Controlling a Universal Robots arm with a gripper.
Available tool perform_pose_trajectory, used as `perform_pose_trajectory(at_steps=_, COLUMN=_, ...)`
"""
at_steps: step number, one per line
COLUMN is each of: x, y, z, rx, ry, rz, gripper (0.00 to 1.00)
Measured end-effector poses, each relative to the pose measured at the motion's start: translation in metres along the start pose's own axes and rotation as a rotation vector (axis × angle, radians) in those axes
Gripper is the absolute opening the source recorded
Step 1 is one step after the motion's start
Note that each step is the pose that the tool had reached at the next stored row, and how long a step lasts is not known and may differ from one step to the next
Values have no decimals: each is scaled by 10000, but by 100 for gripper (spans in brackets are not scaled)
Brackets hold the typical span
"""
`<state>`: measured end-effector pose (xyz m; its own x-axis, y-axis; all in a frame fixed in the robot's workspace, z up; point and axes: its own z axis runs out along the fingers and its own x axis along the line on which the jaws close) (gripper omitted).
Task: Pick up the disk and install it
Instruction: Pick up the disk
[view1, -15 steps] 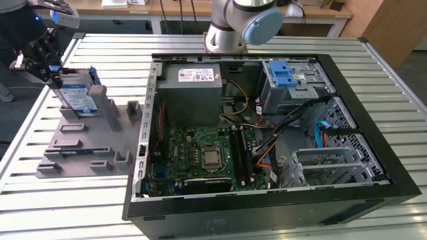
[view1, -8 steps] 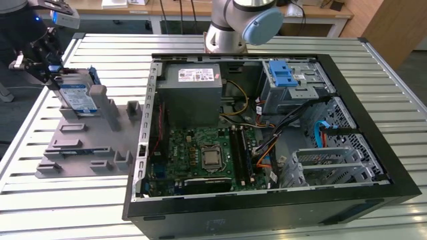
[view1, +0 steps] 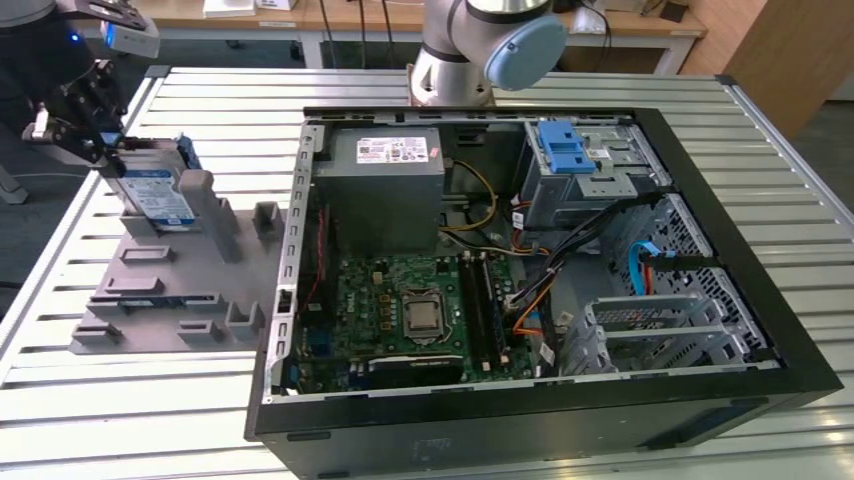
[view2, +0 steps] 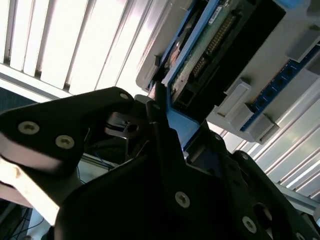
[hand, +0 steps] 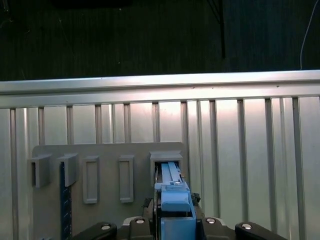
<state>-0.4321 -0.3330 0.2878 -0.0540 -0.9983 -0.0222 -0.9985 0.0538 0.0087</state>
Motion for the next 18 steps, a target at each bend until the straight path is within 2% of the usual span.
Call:
perform_pose_trajectory(at_steps=1, x=0, y=0, z=0, rx=0, ry=-1, rz=0, gripper=37)
perform_pose_trajectory(at_steps=10, x=2, y=0, z=3, rx=1, ry=-1, rz=-17, gripper=37)
perform_pose_trajectory(at_steps=18, x=17, y=13, z=1, rx=-10, ry=3, rz=-448, gripper=37)
